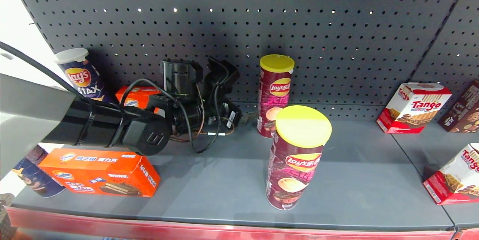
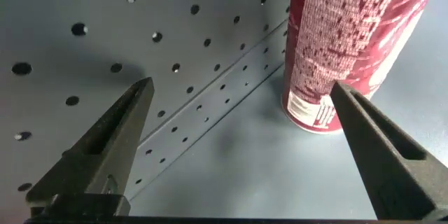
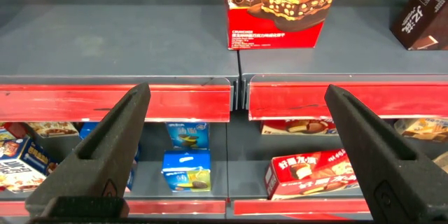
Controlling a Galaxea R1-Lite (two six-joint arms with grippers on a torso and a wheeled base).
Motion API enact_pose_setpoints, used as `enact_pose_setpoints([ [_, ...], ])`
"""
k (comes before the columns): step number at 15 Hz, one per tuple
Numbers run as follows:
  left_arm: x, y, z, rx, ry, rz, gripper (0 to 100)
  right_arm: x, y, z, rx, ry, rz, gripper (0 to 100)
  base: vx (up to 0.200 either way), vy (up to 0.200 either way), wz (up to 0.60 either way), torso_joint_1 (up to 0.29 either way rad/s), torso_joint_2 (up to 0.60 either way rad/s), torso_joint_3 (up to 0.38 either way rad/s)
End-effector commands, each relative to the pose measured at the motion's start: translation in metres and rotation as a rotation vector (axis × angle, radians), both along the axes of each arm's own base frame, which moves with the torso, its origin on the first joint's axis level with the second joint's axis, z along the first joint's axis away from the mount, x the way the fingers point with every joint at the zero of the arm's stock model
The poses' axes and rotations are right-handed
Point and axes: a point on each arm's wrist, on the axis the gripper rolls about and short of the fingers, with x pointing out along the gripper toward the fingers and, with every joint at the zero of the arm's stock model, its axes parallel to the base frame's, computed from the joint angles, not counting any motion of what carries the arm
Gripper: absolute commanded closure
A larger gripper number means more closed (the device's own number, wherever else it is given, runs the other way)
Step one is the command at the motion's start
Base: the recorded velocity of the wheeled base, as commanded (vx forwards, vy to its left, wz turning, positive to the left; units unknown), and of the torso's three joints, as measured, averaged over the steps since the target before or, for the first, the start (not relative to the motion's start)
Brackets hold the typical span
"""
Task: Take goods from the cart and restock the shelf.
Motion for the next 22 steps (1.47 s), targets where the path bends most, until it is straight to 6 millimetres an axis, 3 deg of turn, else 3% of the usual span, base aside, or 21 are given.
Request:
enact_pose_setpoints([
  [1, -0.006, 0.004, 0.007, -0.006, -0.015, 0.009, 0, 0.000, 0.000, 0.000, 0.000, 0.000, 0.000, 0, 0.000, 0.000, 0.00, 0.000, 0.00, 0.000],
  [4, -0.021, 0.012, 0.023, -0.025, -0.061, 0.026, 0, 0.000, 0.000, 0.000, 0.000, 0.000, 0.000, 0, 0.000, 0.000, 0.00, 0.000, 0.00, 0.000],
  [9, -0.065, 0.036, 0.054, -0.083, -0.122, 0.083, 0, 0.000, 0.000, 0.000, 0.000, 0.000, 0.000, 0, 0.000, 0.000, 0.00, 0.000, 0.00, 0.000],
  [11, -0.102, 0.050, 0.065, -0.134, -0.124, 0.075, 0, 0.000, 0.000, 0.000, 0.000, 0.000, 0.000, 0, 0.000, 0.000, 0.00, 0.000, 0.00, 0.000],
  [14, -0.148, 0.065, 0.069, -0.170, -0.120, 0.048, 0, 0.000, 0.000, 0.000, 0.000, 0.000, 0.000, 0, 0.000, 0.000, 0.00, 0.000, 0.00, 0.000],
  [15, -0.152, 0.069, 0.066, -0.166, -0.116, 0.065, 0, 0.000, 0.000, 0.000, 0.000, 0.000, 0.000, 0, 0.000, 0.000, 0.00, 0.000, 0.00, 0.000],
  [16, -0.175, 0.080, 0.057, -0.158, -0.105, 0.067, 0, 0.000, 0.000, 0.000, 0.000, 0.000, 0.000, 0, 0.000, 0.000, 0.00, 0.000, 0.00, 0.000],
  [19, -0.232, 0.102, 0.058, -0.206, -0.166, 0.011, 0, 0.000, 0.000, 0.000, 0.000, 0.000, 0.000, 0, 0.000, 0.000, 0.00, 0.000, 0.00, 0.000],
  [22, -0.260, 0.120, 0.044, -0.218, -0.178, 0.004, 0, 0.000, 0.000, 0.000, 0.000, 0.000, 0.000, 0, 0.000, 0.000, 0.00, 0.000, 0.00, 0.000],
])
